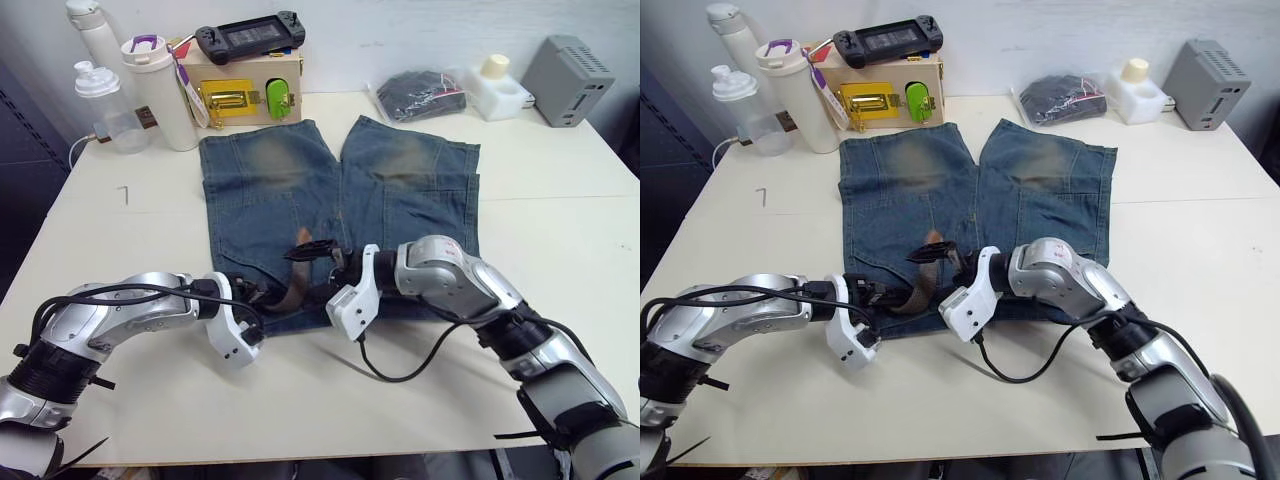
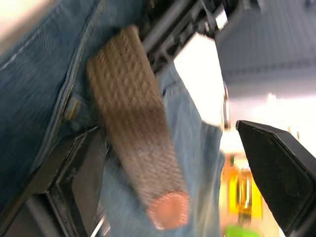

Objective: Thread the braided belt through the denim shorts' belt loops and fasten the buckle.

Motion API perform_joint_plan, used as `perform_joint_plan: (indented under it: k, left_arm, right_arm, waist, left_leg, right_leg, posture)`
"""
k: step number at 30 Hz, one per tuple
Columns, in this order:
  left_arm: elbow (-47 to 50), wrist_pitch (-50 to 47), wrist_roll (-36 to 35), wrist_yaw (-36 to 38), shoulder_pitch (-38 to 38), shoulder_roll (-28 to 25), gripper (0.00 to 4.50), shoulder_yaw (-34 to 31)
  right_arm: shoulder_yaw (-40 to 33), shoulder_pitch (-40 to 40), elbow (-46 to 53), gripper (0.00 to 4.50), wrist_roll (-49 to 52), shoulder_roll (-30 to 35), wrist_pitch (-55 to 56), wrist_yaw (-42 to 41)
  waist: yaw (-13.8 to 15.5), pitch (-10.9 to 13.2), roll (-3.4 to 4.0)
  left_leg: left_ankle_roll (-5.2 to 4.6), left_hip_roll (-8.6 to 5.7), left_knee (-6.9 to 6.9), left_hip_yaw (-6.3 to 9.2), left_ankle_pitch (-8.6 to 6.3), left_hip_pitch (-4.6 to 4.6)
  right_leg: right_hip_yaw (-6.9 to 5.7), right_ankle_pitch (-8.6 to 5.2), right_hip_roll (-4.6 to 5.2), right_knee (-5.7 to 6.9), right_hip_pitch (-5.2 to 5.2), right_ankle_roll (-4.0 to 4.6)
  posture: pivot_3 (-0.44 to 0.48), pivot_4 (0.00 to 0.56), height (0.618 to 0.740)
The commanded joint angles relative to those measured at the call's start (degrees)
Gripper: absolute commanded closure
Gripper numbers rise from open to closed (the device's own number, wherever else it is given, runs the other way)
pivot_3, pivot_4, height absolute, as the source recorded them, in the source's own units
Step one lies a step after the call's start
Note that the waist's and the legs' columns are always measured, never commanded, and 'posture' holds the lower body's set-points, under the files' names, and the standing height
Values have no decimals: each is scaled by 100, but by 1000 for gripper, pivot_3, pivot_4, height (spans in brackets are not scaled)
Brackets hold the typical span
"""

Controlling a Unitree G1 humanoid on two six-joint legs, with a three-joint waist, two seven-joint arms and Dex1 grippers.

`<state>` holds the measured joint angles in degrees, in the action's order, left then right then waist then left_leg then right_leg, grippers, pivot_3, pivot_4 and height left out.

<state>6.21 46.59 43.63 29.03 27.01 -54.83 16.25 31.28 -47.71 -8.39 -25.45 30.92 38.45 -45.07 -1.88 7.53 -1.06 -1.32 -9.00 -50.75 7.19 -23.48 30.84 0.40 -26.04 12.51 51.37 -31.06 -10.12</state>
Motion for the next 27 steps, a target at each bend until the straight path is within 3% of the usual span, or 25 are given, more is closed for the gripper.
perform_joint_plan:
  k: [1, 11, 15, 20, 24, 27]
  left_arm:
    - [-80, 114, -22, 36, 8, 75, 4455, 104]
    - [-165, 88, 24, 38, -38, 43, 4455, 32]
    - [-202, 83, 67, 44, -5, 57, 4500, 57]
    - [-261, 107, 6, 149, 145, 93, 4500, 125]
    - [-364, 259, -90, 322, 439, 85, 4500, 242]
    - [-466, 416, -127, 392, 673, 108, 4500, 337]
  right_arm:
    - [243, -280, -335, 0, 11, -46, 63, -510]
    - [337, -259, -356, 0, 466, 325, -418, -1682]
    - [334, -228, -200, 1206, 502, 378, -547, -1878]
    - [196, -293, -167, 3787, 518, 377, -562, -1919]
    - [-61, -452, -62, 3787, 799, 482, -686, -2078]
    - [-215, -536, 128, 2916, 1218, 612, -917, -2370]
  waist:
    - [-7, -3, -2]
    - [27, -15, -5]
    - [29, -17, -6]
    - [21, -17, -5]
    - [23, -17, -6]
    - [24, -17, -6]
  left_leg:
    - [-2, -4, -15, 4, -2, 12]
    - [-3, -19, -49, 20, -8, 41]
    - [-3, -21, -52, 25, -8, 41]
    - [-3, -20, -54, 25, -8, 42]
    - [-3, -20, -57, 25, -8, 46]
    - [-3, -20, -62, 27, -8, 52]
  right_leg:
    - [1, 0, 1, 19, -13, 0]
    - [5, 0, 2, 60, -37, 0]
    - [6, 0, 3, 60, -33, 0]
    - [6, 0, 5, 60, -33, 0]
    - [5, 0, 6, 60, -36, 0]
    - [4, 0, 8, 60, -37, 0]
  posture:
    - [0, 150, 645]
    - [0, 150, 645]
    - [0, 150, 645]
    - [0, 150, 645]
    - [0, 150, 645]
    - [0, 150, 645]
